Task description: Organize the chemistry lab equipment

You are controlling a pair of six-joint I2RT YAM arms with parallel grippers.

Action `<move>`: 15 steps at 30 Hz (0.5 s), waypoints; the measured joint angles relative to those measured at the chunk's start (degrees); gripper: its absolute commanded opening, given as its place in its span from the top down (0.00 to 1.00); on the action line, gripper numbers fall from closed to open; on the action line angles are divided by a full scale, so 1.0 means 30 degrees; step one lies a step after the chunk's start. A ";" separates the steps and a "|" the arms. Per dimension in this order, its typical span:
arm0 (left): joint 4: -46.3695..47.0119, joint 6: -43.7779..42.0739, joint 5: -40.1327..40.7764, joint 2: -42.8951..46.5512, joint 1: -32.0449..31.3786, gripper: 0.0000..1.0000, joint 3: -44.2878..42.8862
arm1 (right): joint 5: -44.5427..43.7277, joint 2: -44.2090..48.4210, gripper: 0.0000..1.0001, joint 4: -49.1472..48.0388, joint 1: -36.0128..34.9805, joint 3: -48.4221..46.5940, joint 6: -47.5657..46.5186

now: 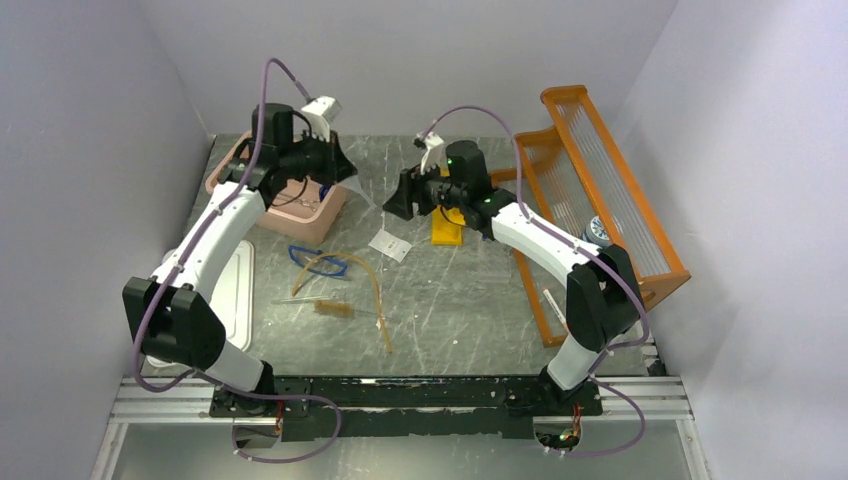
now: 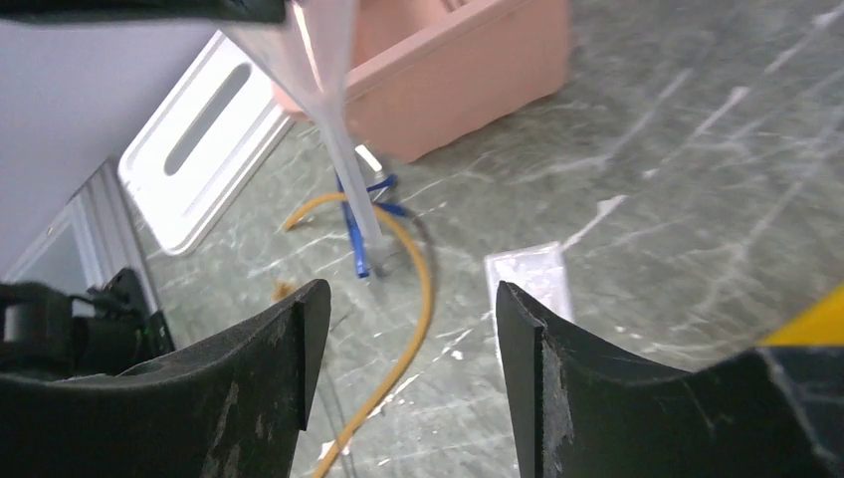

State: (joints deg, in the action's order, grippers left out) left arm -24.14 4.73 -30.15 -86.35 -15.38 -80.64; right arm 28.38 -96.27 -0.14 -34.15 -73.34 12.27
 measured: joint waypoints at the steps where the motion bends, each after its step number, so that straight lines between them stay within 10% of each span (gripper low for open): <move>1: 0.0044 0.0007 0.0459 -0.0117 0.0284 0.95 -0.0321 | -0.0255 0.0080 0.35 -0.0036 0.0313 -0.0007 0.0095; 15: 0.0248 0.1399 0.4998 -0.5195 0.4685 0.95 -0.3723 | -0.1129 0.0401 0.35 -0.0889 0.1355 -0.0036 0.0641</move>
State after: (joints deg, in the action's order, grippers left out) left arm -23.40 8.93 -15.16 -101.93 -1.32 -91.81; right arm 24.99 -95.07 -2.81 -30.09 -73.45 14.20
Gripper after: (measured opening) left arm 0.080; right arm 0.651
